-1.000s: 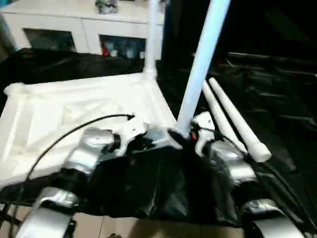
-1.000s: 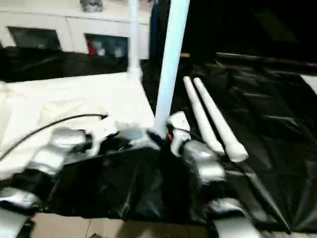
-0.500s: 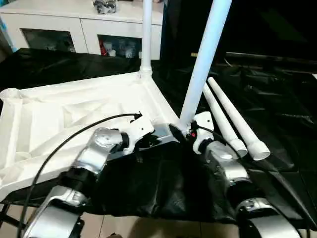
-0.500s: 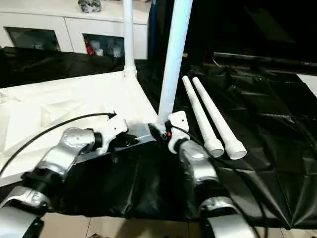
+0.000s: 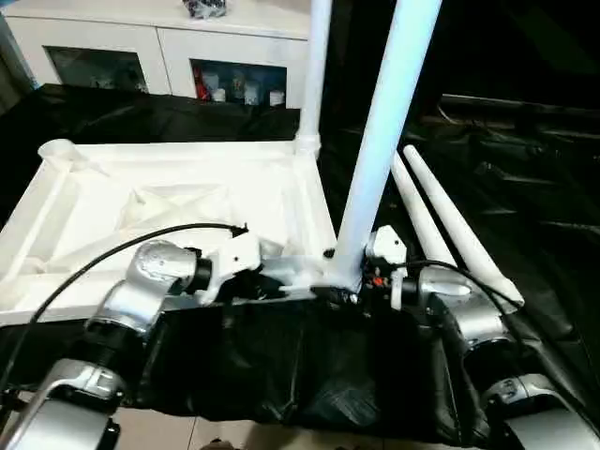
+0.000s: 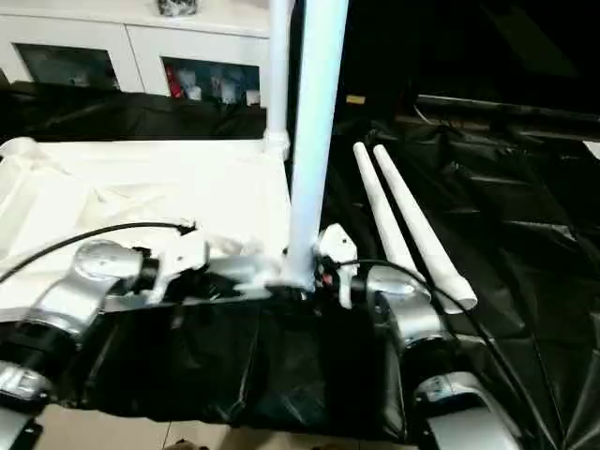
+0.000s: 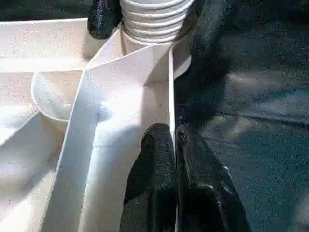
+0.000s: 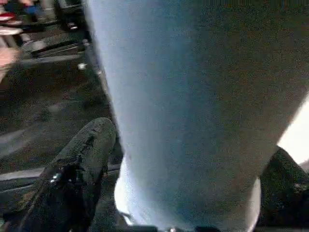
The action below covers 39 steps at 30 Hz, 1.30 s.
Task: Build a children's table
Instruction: Rotate leg to tighten
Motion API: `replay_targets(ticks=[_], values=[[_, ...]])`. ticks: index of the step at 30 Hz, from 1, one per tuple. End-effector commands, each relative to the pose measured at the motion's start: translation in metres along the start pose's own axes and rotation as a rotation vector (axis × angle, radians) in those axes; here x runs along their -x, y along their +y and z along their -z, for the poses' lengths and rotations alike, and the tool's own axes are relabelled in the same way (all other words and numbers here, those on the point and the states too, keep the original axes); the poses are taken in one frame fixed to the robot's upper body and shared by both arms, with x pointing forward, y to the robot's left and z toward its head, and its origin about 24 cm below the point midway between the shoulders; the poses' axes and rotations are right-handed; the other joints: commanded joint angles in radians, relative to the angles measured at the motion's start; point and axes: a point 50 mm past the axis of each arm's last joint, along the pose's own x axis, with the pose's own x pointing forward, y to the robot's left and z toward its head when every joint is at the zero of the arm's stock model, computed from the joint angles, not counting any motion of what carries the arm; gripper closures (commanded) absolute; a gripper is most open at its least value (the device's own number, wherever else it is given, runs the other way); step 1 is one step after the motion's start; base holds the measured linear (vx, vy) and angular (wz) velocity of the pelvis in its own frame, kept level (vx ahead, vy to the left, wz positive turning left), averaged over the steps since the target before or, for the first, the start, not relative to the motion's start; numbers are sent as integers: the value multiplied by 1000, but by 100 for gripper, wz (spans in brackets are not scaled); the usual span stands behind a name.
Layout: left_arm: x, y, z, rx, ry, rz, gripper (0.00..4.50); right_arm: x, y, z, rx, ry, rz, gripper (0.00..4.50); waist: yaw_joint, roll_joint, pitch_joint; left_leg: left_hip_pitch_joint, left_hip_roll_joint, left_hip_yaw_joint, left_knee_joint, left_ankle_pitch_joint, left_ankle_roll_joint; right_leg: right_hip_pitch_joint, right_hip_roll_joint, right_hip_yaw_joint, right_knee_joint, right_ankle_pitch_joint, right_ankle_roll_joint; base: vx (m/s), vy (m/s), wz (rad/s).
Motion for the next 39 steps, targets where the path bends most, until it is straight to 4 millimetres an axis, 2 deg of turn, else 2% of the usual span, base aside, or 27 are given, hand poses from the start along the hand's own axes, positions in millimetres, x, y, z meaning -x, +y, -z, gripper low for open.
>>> replay_targets(ticks=[1,2,6,9,12,15,16,17,18,19,20,22,24,26,27,28,30,32,34,35,36,37,39], values=[[-8,-10,5,7,4,89,450,-3,5,0,-8,20,-76,102,4,5,-60,5,46,-14,-57,-233,55,47,-66,48,-61,-214,-240,0,0,0],[-7,-10,6,6,9,98,450,-2,5,-1,-7,23,-87,121,5,6,-59,8,46,-14,-58,-247,49,46,-68,48,-64,-244,-232,0,0,0],[-4,-10,8,13,18,112,450,-1,5,-1,-19,22,-106,146,5,6,-57,9,46,-16,-61,-266,35,43,-68,49,-68,-284,-223,0,0,0],[-4,-9,8,21,18,101,450,-2,6,0,-40,24,-107,161,6,5,-58,8,47,-16,-60,-261,30,44,-69,49,-67,-281,-220,0,0,0],[-7,-6,10,49,22,58,450,-7,8,7,-56,37,-20,167,6,4,-58,8,46,-16,-60,-248,30,45,-67,49,-66,-269,-217,0,0,0],[-12,-1,11,70,24,-13,450,-14,4,11,-68,29,129,170,0,6,-51,12,43,-19,-65,-298,8,37,-71,50,-77,-371,-194,0,0,0],[-20,7,9,88,37,-115,450,-21,-3,16,-115,17,332,170,-6,5,-49,21,40,-25,-66,-335,-18,30,-74,49,-88,-466,-164,0,0,0],[-20,7,9,88,37,-115,450,-21,-3,16,-115,17,332,171,-6,5,-49,21,40,-25,-66,-335,-18,30,-74,49,-88,-466,-164,0,0,0],[-22,9,9,95,42,-149,450,-23,-5,17,-137,10,389,172,-12,4,-46,23,38,-29,-67,-365,-28,27,-75,47,-97,-532,-142,-53,4,-3],[-36,16,-2,121,1,-234,450,-36,-8,18,-222,-22,547,172,-15,10,-44,25,37,-33,-66,-385,-33,25,-77,45,-103,-583,-119,-57,11,-4],[-37,17,-4,123,-3,-243,450,-38,-8,18,-229,-24,558,172,-20,6,-43,29,35,-35,-65,-407,-35,19,-76,41,-112,-625,-102,-57,11,-4],[-50,20,-14,134,-28,-295,450,-53,-7,16,-258,-29,630,173,-26,8,-42,30,33,-40,-64,-435,-32,18,-77,34,-120,-666,-83,-27,9,-2],[-61,22,-22,145,-45,-333,450,-67,-2,12,-248,-34,630,173,-32,12,-43,33,34,-42,-66,-459,-25,18,-75,28,-127,-651,-79,0,0,0],[-65,22,-25,142,-52,-340,450,-72,1,8,-225,-51,610,173,-34,9,-43,27,34,-43,-70,-470,-16,22,-73,28,-127,-632,-78,0,0,0],[-67,22,-27,142,-58,-341,450,-73,2,6,-204,-58,599,173,-32,11,-43,29,34,-43,-70,-476,-14,19,-74,29,-128,-632,-77,0,0,0],[-69,22,-29,134,-67,-342,450,-74,2,2,-171,-81,589,117,-33,12,-43,32,32,-42,-68,-487,-11,15,-74,30,-130,-633,-78,0,0,0],[-70,22,-30,130,-67,-344,450,-73,1,1,-171,-91,591,104,-32,9,-46,26,32,-41,-70,-472,-1,19,-76,33,-126,-616,-83,0,0,0],[-67,20,-29,103,-74,-318,450,-67,-2,0,-154,-104,577,104,-31,11,-47,22,32,-41,-72,-456,8,21,-78,36,-121,-585,-94,0,0,0],[-62,17,-26,82,-73,-281,450,-58,-6,-1,-105,-99,555,66,-29,9,-49,20,34,-38,-72,-444,19,22,-78,39,-116,-539,-110,0,0,0],[-59,15,-24,66,-69,-257,450,-52,-8,0,-90,-94,528,66,-28,11,-50,18,34,-38,-72,-438,22,24,-79,40,-114,-527,-115,0,0,0],[-53,12,-19,55,-65,-218,450,-43,-9,0,-69,-92,470,66,-29,9,-53,10,36,-38,-72,-420,32,33,-81,41,-109,-494,-127,0,0,0],[-52,12,-19,54,-64,-214,450,-42,-9,0,-66,-92,462,66,-28,9,-53,8,36,-36,-72,-407,36,33,-80,42,-108,-472,-132,0,0,0],[-44,8,-13,45,-56,-163,450,-33,-9,0,-34,-79,376,66,-26,7,-57,9,35,-30,-68,-361,48,34,-79,46,-98,-402,-164,0,0,0]])
